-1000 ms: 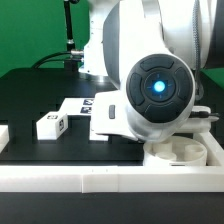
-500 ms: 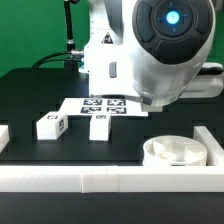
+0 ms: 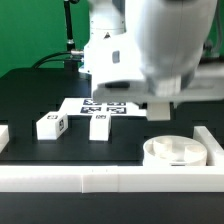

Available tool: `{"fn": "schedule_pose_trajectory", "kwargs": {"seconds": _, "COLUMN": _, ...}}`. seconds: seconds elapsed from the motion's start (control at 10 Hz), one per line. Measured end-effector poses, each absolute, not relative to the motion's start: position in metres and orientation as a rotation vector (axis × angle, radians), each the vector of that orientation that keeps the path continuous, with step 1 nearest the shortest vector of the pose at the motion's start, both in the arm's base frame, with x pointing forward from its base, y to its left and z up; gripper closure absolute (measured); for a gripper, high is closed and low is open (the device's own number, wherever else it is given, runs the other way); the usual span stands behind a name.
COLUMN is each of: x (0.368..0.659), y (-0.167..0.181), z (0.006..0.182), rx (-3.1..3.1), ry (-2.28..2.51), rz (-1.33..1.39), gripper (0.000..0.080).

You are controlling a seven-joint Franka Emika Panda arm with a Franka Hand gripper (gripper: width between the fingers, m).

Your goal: Assemble stool

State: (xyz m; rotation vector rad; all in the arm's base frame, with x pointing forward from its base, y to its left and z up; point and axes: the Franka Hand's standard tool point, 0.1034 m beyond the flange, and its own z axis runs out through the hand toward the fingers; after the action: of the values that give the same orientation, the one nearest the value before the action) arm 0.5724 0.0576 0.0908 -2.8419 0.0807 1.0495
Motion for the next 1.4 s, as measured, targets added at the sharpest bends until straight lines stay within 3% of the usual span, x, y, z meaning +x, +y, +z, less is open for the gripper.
{"fn": "schedule_pose_trajectory", "kwargs": {"seconds": 0.4, "x": 0.609, "y": 0.059, "z": 0.124, "rx": -2.996, "ry": 0.095, "rz": 0.442, "gripper": 0.0462}}
{"fn": "schedule_pose_trajectory", "kwargs": {"seconds": 0.9, "x": 0.628, "y": 0.073, "z": 0.126, "rx": -3.025, "ry": 0.071, "rz": -0.365, "gripper": 0.0462}}
{"fn": "schedule_pose_trajectory", "kwargs": {"seconds": 1.4, "x": 0.627, "y": 0.090, "z": 0.122, "rx": -3.027, "ry": -0.021, "rz": -0.440, "gripper": 0.0462}}
